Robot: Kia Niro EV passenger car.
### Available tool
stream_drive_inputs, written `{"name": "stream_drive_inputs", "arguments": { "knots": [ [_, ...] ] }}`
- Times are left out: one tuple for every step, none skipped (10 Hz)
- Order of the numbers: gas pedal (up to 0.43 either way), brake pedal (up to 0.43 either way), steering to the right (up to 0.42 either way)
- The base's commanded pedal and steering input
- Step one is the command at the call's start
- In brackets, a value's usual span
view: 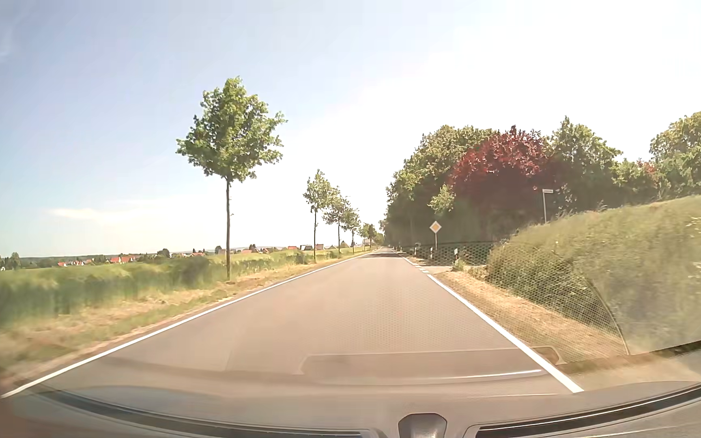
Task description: Follow the waypoints while adhering to traffic rules and regulations
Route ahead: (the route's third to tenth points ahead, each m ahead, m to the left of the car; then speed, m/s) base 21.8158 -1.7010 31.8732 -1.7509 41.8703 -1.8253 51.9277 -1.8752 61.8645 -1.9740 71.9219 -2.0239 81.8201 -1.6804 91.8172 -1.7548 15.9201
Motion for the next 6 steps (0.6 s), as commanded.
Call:
{"name": "stream_drive_inputs", "arguments": {
  "knots": [
    [0.260, 0.006, 0.002],
    [0.260, 0.006, 0.002],
    [0.260, 0.006, 0.002],
    [0.260, 0.006, 0.002],
    [0.260, 0.006, 0.002],
    [0.260, 0.006, 0.002]
  ]
}}
